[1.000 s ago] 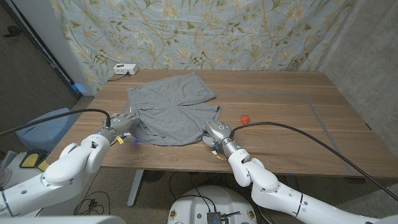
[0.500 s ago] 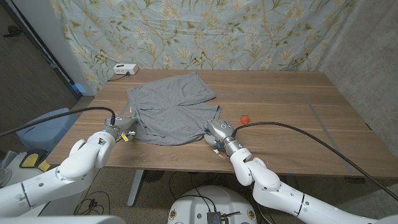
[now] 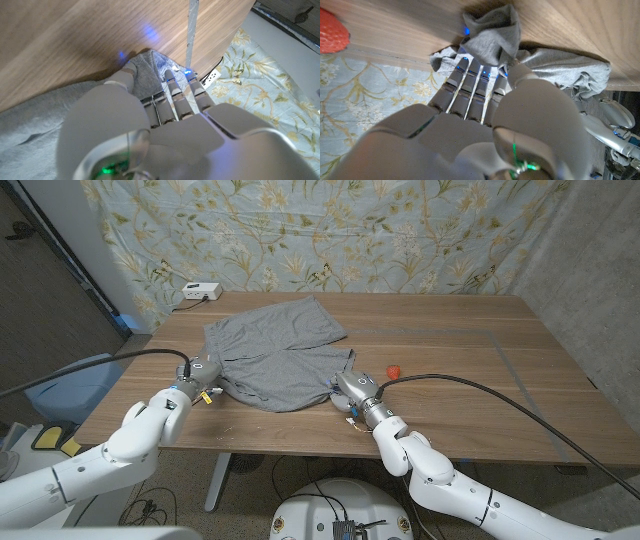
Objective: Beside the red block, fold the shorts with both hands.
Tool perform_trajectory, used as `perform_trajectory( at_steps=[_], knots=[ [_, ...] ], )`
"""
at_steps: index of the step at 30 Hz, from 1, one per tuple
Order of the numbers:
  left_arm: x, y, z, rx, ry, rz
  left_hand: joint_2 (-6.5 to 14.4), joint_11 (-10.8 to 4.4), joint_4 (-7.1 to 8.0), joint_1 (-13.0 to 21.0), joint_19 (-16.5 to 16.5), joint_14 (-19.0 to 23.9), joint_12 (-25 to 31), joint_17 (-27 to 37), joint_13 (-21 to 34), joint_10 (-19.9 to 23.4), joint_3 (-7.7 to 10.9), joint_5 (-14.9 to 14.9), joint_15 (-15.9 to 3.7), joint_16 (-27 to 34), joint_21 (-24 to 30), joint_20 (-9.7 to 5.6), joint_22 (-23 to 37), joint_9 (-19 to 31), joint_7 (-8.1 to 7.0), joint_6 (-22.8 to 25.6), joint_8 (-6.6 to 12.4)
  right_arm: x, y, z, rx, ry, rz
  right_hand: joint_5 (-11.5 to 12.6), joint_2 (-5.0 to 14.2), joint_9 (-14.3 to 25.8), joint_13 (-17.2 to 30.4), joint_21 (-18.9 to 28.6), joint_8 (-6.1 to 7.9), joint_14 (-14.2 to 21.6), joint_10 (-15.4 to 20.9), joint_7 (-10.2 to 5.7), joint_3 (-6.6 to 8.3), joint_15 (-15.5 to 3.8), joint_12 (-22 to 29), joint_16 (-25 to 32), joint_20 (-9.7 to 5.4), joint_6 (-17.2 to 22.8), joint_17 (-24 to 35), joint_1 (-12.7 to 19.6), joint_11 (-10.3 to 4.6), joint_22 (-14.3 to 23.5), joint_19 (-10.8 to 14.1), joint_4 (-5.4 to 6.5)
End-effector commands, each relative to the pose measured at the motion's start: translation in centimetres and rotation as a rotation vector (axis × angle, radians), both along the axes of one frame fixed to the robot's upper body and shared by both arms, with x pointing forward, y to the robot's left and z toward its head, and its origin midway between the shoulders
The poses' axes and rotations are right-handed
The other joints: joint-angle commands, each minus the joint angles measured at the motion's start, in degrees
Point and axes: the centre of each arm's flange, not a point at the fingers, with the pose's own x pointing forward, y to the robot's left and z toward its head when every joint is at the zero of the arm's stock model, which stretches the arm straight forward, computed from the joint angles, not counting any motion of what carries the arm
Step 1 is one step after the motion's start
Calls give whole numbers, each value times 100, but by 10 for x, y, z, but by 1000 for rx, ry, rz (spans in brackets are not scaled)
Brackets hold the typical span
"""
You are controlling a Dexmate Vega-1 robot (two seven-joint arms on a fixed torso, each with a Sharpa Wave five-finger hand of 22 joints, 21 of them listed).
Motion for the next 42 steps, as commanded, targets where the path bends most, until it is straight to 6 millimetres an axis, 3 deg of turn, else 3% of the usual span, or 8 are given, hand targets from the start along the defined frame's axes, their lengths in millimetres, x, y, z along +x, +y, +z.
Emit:
perform_trajectory(
  at_steps=[1,3,20,26,32,42],
  knots=[
    [-7,-4,13,-77,-89,-53,136,4,267,-121,57,-13,-29,44,94,-57,101,85,-395,-34,47,-24,25,210,-66,486,175,-1,-9,5,30,-14,6,-37,78,25,17,29,0,65,61,19,38,-715,-10,-4,-2,73,35,21,15,17,58,21],
    [-13,-6,18,-77,-104,-55,119,-14,335,-122,46,-99,-167,42,124,-308,193,108,-355,-112,55,-60,26,289,100,548,262,-4,-12,7,40,-15,8,-36,80,26,17,33,7,65,65,22,46,-715,-14,-10,0,94,35,36,16,17,66,11],
    [-74,-21,49,-188,-140,-129,53,-30,260,47,-87,-433,-563,17,87,-849,527,39,-264,-320,44,-122,27,499,401,678,500,-49,-50,26,198,-140,-48,-36,77,29,17,46,-2,9,82,47,90,-698,-45,-119,12,101,2,48,26,18,75,11],
    [-97,-18,58,-254,-155,-162,5,-6,111,159,-128,-506,-620,9,78,-882,576,-29,-235,-337,42,-145,29,551,542,830,603,-61,-56,32,211,-200,-56,-38,70,30,17,56,-3,20,91,37,100,-693,-55,-147,14,108,-10,43,20,18,90,16],
    [-120,-12,59,-307,-171,-185,-83,31,-97,248,-169,-489,-645,-29,61,-797,663,-43,-234,-349,45,-144,29,632,797,1082,749,-68,-57,36,211,-250,-52,-40,69,31,16,66,-5,23,109,30,105,-696,-59,-167,12,109,-13,36,10,18,109,22],
    [-147,2,49,-444,-111,-241,-219,78,-399,311,-268,-532,-712,-31,27,-767,827,75,-187,-367,26,-132,20,806,1078,1598,1028,-63,-56,62,161,-340,-26,-43,58,31,16,87,-5,40,136,9,105,-715,-70,-182,-1,124,-4,34,-33,18,147,22]
  ],
)
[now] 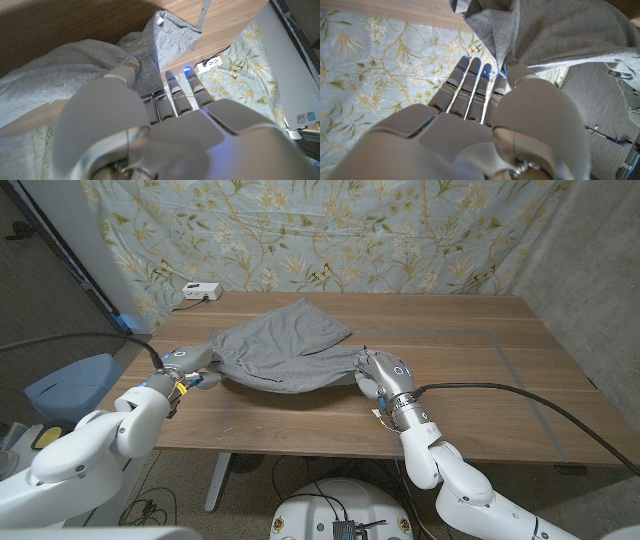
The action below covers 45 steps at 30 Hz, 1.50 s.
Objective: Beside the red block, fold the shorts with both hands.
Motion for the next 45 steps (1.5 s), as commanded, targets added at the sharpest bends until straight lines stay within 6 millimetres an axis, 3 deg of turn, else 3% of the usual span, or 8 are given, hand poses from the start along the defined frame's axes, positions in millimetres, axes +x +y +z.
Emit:
perform_trajectory(
  at_steps=[1,5,14,26,36,45],
  knots=[
    [-37,14,-7,-117,64,-106,-122,57,-154,48,-47,-43,-31,8,-14,38,90,127,-190,-2,-9,4,19,660,982,1582,940,-2,-3,31,-41,-124,3,8,26,31,17,38,40,44,46,-39,37,-717,-25,-30,-11,43,19,7,-28,19,53,-1],
    [-43,24,-11,-179,108,-139,-231,89,-229,62,-63,-115,-53,13,-28,34,169,210,-134,-19,-17,-12,10,708,1044,1720,1002,3,-2,49,-52,-190,-2,7,24,32,17,48,46,54,52,-50,36,-749,-31,-31,-21,63,24,9,-37,19,73,-2],
    [-39,39,-22,-289,187,-223,-296,168,-247,71,-114,-193,-94,22,-37,-29,265,292,-66,-24,-38,28,6,764,1095,1798,1043,21,14,90,-119,-284,21,4,17,32,17,67,48,71,63,-74,30,-805,-49,-41,-47,80,35,3,-91,20,104,2],
    [-25,61,-28,-483,158,-402,-332,296,-233,79,-172,-219,-104,45,-37,-15,415,432,37,4,-52,83,12,888,1145,1840,1129,50,40,124,-163,-331,57,6,4,32,17,97,54,107,110,-108,39,-851,-61,-77,-86,116,25,-8,-142,22,156,6],
    [-12,86,-29,-689,92,-540,-324,287,-207,63,-238,-245,-111,62,-31,-4,507,518,75,13,-66,155,21,989,1172,1766,1175,77,53,151,-160,-351,82,11,-7,32,17,115,59,129,123,-115,47,-877,-82,-106,-109,144,17,-10,-164,23,180,2],
    [11,99,-34,-935,216,-673,-211,562,-86,-105,-407,-448,-191,109,26,-246,691,719,330,9,-80,247,56,1372,1172,1384,1332,92,65,166,-196,-343,113,14,-12,31,16,127,56,142,137,-128,55,-879,-94,-128,-111,149,12,-9,-172,23,196,-1]
  ],
)
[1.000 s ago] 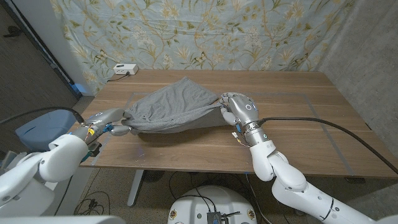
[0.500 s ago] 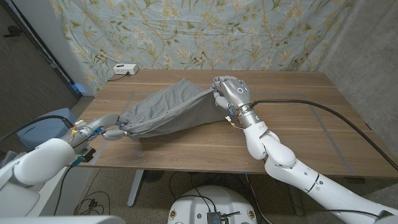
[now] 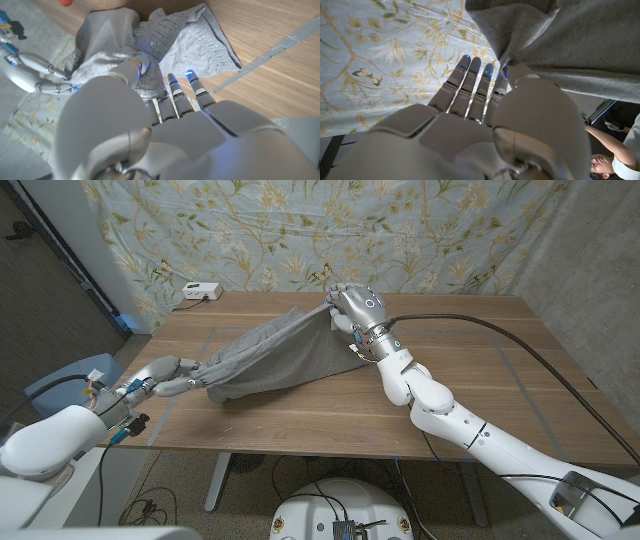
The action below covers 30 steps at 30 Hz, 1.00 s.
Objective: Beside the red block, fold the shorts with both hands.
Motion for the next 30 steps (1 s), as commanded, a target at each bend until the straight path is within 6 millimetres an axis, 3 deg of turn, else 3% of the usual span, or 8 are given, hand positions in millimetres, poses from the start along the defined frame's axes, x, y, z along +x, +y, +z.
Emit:
perform_trajectory(
  at_steps=[1,6,15,23,30],
  knots=[
    [24,22,-5,-300,106,-201,92,90,46,-165,-108,-104,-43,44,52,-132,112,105,149,32,-28,32,31,212,1396,1111,91,26,21,31,-53,-11,31,20,-13,22,17,43,16,40,36,-20,45,-860,-30,-31,3,49,10,-9,-26,23,45,-14],
    [34,22,-7,-382,198,-280,194,275,137,-333,-182,-270,-79,78,99,-358,180,203,278,38,-14,83,50,476,1403,773,185,32,30,35,-89,-12,37,21,-15,22,17,49,15,48,46,-33,47,-862,-39,-41,1,55,11,-11,-25,24,49,-14],
    [46,14,-15,-539,293,-352,274,460,182,-467,-214,-339,-71,99,135,-488,242,284,472,69,18,115,65,722,1411,541,309,47,48,47,-135,-4,51,21,-18,22,17,54,10,54,38,-28,44,-863,-60,-51,-4,53,20,-15,-26,24,48,-13],
    [49,14,-17,-596,293,-283,271,568,172,-512,-185,-300,-41,97,147,-463,270,327,556,93,52,122,72,839,1422,496,395,62,59,63,-135,6,63,23,-23,21,17,63,9,59,60,-26,51,-871,-69,-72,-8,64,18,-11,-34,24,57,-19],
    [39,26,-10,-610,205,-98,274,606,156,-546,-155,-291,-26,95,156,-456,305,385,601,100,87,161,78,965,1424,489,501,75,69,76,-130,18,84,27,-29,21,17,70,6,73,62,-34,57,-877,-84,-89,-12,67,15,-9,-29,24,61,-23]
  ],
)
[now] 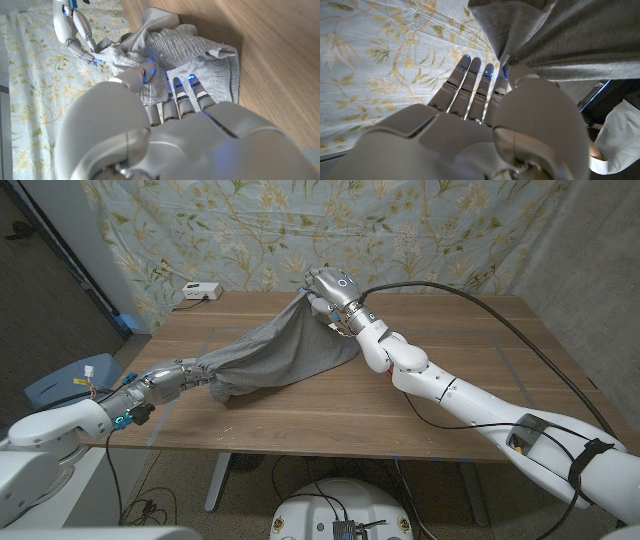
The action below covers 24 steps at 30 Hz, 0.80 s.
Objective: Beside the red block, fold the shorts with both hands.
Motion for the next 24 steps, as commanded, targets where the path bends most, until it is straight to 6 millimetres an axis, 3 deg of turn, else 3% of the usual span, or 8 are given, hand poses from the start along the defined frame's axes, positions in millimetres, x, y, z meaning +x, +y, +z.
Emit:
perform_trajectory(
  at_steps=[1,10,24],
  knots=[
    [-6,12,6,-36,-8,227,8,37,-5,-50,5,4,9,18,14,-57,58,71,39,32,37,50,27,104,981,900,270,20,19,23,-9,14,31,28,-27,29,17,28,31,74,54,-4,39,-877,-38,-30,-10,41,13,-8,-14,24,63,2],
    [-9,21,19,45,-84,489,141,22,121,-252,-369,-324,-66,58,43,-512,144,166,78,-5,-23,173,44,518,973,385,439,29,32,32,-39,17,36,29,-30,29,18,33,29,86,61,7,37,-878,-54,-36,-13,51,24,-4,-25,24,60,-2],
    [2,14,16,14,-47,473,144,56,167,-340,-411,-359,-30,49,36,-540,180,226,113,13,-10,208,45,673,983,257,528,56,47,58,-103,23,-53,29,-26,29,19,41,15,86,46,-3,32,-878,-91,-49,-20,37,48,2,-45,24,56,-5]
  ],
)
